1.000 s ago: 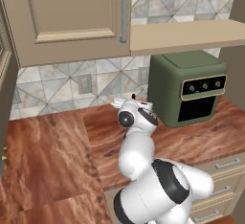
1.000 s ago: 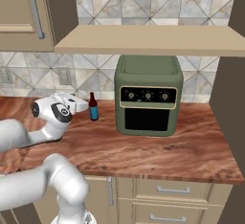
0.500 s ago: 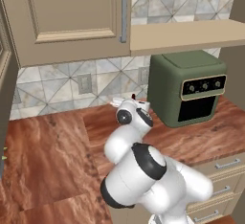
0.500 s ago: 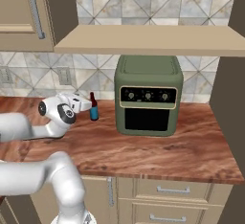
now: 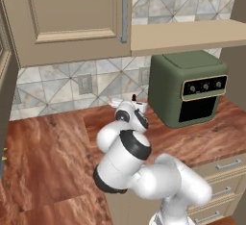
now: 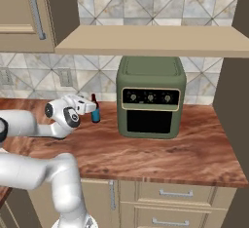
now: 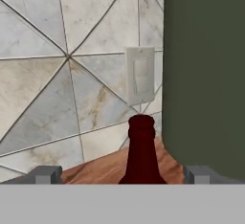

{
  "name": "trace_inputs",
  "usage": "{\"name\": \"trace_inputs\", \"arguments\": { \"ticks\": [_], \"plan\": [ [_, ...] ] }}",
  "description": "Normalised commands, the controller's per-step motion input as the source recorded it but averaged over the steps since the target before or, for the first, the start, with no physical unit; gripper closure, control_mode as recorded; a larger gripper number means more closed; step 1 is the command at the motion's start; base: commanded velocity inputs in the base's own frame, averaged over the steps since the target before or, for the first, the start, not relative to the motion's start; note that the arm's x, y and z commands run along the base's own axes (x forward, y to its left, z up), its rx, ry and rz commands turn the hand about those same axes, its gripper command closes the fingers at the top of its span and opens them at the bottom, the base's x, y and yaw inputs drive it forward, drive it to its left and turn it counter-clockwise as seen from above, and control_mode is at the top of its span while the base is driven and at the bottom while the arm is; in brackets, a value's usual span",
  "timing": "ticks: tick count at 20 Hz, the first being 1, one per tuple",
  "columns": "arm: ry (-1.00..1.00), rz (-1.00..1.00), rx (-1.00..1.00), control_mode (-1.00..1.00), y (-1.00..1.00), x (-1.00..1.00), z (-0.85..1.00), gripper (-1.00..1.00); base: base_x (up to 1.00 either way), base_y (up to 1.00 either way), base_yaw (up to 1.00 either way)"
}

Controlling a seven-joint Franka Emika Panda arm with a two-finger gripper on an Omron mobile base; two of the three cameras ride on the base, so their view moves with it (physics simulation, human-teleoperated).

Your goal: Place the beers on the top shelf of the fridge to keep them out of children's reach, and place the kiwi on lower shelves for easy access.

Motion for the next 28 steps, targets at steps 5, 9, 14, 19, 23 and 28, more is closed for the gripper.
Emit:
{"name": "trace_inputs", "arguments": {
  "ticks": [5, 9, 14, 19, 23, 28],
  "plan": [
    [0.0, 0.0, 0.0, -1.0, 0.0, 0.31, -0.22, -1.0, 0.0, 0.0, 0.0],
    [0.0, 0.0, 0.0, -1.0, 0.0, 0.26, -0.22, -1.0, 0.0, 0.0, 0.0],
    [0.0, 0.0, 0.0, -1.0, 0.0, 0.25, -0.2, -1.0, 0.0, 0.0, 0.0],
    [0.0, 0.0, 0.0, -1.0, 0.0, 0.22, -0.14, -1.0, 0.0, 0.0, 0.0],
    [0.0, 0.0, 0.0, -1.0, -0.04, 0.13, -0.13, -1.0, 0.0, 0.0, 0.0],
    [0.0, 0.0, 0.0, -1.0, -0.13, 0.04, -0.14, 1.0, 0.0, 0.0, 0.0]
  ]
}}
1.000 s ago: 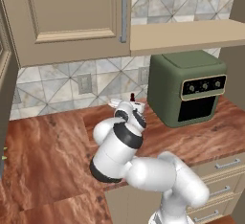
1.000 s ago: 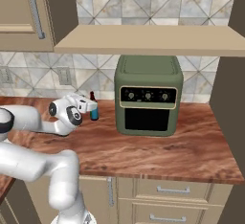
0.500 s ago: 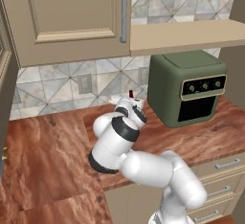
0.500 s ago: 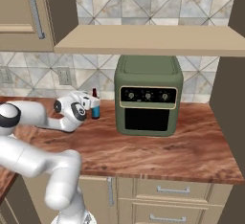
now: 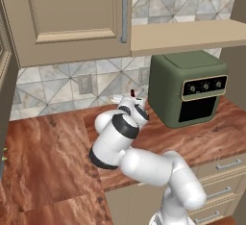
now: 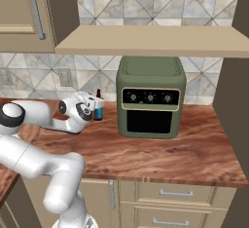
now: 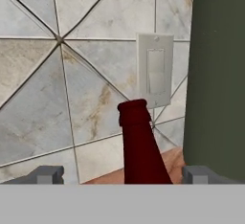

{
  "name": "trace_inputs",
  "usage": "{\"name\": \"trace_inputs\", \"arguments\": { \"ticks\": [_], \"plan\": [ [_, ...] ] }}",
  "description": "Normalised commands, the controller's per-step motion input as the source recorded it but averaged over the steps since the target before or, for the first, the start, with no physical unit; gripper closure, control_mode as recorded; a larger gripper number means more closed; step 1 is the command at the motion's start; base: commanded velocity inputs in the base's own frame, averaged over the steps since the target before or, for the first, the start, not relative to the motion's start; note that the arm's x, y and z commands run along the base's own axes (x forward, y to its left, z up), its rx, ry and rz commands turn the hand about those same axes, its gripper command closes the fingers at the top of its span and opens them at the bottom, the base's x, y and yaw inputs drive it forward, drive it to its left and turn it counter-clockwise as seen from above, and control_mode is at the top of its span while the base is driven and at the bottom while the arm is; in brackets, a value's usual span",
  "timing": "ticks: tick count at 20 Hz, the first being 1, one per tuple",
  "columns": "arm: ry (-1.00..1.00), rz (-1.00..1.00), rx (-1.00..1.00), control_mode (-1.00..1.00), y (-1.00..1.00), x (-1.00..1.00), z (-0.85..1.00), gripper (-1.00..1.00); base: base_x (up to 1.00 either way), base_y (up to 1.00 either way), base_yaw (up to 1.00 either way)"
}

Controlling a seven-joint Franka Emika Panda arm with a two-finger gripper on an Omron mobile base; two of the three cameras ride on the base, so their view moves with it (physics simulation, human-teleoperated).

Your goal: Place the beers on the top shelf of the fridge to keep them out of children's reach, and place the kiwi on lower shelves for easy access.

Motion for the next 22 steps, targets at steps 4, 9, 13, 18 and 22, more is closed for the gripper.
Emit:
{"name": "trace_inputs", "arguments": {
  "ticks": [4, 9, 13, 18, 22],
  "plan": [
    [0.0, 0.0, 0.0, -1.0, -0.2, 0.0, -0.14, 1.0, 0.0, 0.0, 0.0],
    [0.0, 0.0, 0.0, -1.0, -0.2, 0.0, -0.12, 1.0, 0.0, 0.0, 0.0],
    [0.0, 0.0, 0.0, -1.0, -0.03, 0.0, -0.04, 1.0, 0.0, 0.0, 0.0],
    [0.0, 0.0, 0.0, -1.0, 0.0, 0.0, 0.0, 1.0, 0.0, 0.0, 0.0],
    [0.0, 0.0, 0.0, -1.0, 0.07, -0.37, 0.17, 1.0, 0.0, 0.0, 0.0]
  ]
}}
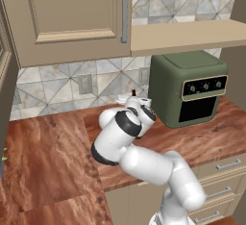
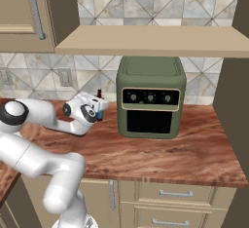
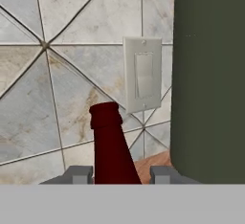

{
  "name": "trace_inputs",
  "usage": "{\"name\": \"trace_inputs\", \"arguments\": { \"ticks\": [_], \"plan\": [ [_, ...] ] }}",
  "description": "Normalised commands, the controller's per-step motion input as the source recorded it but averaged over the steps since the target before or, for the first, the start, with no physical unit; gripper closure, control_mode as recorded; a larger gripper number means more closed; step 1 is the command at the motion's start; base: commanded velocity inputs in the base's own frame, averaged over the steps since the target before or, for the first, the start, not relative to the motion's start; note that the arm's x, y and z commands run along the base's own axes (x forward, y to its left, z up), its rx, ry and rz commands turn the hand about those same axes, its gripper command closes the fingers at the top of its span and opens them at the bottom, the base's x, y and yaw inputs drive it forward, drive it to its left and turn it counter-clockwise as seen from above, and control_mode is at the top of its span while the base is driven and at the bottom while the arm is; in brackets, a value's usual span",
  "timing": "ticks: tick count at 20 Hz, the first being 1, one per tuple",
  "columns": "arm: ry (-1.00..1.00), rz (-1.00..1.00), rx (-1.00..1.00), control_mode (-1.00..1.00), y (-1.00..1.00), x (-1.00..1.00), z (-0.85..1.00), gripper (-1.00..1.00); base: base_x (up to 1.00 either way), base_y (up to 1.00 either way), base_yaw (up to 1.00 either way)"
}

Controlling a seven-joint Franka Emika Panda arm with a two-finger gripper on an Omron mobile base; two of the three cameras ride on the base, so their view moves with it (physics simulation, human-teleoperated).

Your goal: Place the beers on the top shelf of the fridge to keep them out of children's reach, and place the kiwi on lower shelves for easy access.

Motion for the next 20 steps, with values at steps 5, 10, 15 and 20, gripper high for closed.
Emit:
{"name": "trace_inputs", "arguments": {
  "ticks": [5, 10, 15, 20],
  "plan": [
    [0.0, 0.01, 0.0, -1.0, 0.18, -0.49, 0.78, 1.0, 0.0, 0.0, 0.0],
    [0.05, 0.02, 0.0, -1.0, 0.21, -0.39, 1.0, 1.0, 0.0, 0.0, 0.0],
    [0.28, 0.0, 0.0, -1.0, 0.25, -0.32, 0.83, 1.0, 0.0, 0.0, 0.0],
    [0.43, 0.01, 0.0, -1.0, 0.3, -0.25, 0.54, 1.0, 0.0, 0.0, 0.0]
  ]
}}
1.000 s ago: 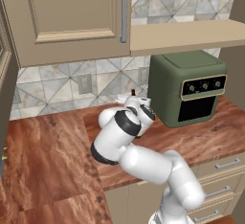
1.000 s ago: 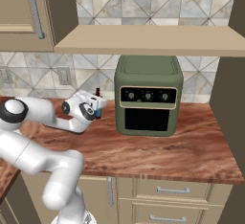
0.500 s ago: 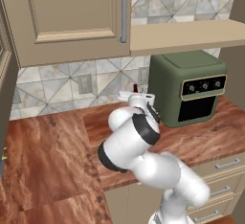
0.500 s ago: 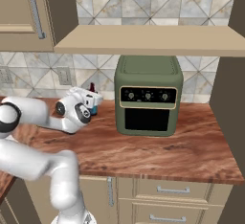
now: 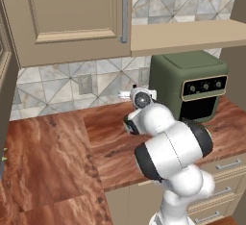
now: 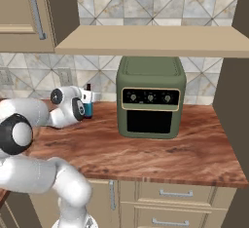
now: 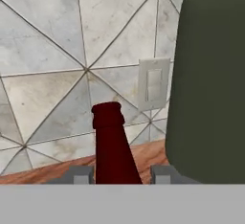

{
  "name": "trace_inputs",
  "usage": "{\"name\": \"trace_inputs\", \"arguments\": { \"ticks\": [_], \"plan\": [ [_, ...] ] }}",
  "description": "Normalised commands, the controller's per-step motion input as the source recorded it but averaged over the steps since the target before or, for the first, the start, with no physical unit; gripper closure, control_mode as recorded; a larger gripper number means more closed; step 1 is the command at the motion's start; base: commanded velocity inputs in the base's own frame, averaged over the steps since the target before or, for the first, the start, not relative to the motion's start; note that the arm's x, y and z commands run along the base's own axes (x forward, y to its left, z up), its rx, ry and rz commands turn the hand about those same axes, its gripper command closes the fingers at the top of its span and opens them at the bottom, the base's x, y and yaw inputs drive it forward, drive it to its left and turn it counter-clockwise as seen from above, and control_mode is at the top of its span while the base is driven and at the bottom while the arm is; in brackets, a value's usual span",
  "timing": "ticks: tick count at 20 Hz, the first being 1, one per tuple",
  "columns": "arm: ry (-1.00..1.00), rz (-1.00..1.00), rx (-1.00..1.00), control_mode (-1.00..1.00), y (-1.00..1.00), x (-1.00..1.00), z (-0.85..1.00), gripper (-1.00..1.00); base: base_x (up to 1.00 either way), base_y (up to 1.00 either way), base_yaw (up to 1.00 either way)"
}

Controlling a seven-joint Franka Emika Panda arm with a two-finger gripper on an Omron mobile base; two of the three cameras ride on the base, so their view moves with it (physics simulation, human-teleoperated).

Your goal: Place the beers on the top shelf of the fridge to keep them out of children's reach, and place the kiwi on lower shelves for easy access.

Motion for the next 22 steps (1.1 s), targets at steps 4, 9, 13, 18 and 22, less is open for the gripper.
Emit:
{"name": "trace_inputs", "arguments": {
  "ticks": [4, 9, 13, 18, 22],
  "plan": [
    [0.45, 0.05, 0.0, -1.0, 0.32, -0.29, 0.55, 1.0, 0.0, 0.0, 0.0],
    [0.33, 0.08, 0.03, -1.0, 0.12, -0.46, 0.18, 1.0, 0.0, 0.0, 0.0],
    [0.08, 0.11, 0.11, -1.0, 0.0, -0.68, -0.25, 1.0, 0.0, 0.0, 0.0],
    [0.0, 0.12, 0.11, -1.0, -0.02, -0.64, -0.37, 1.0, 0.0, 0.0, 0.0],
    [-0.03, 0.06, 0.1, -1.0, 0.0, -0.32, 0.18, 1.0, 0.0, 0.0, 0.0]
  ]
}}
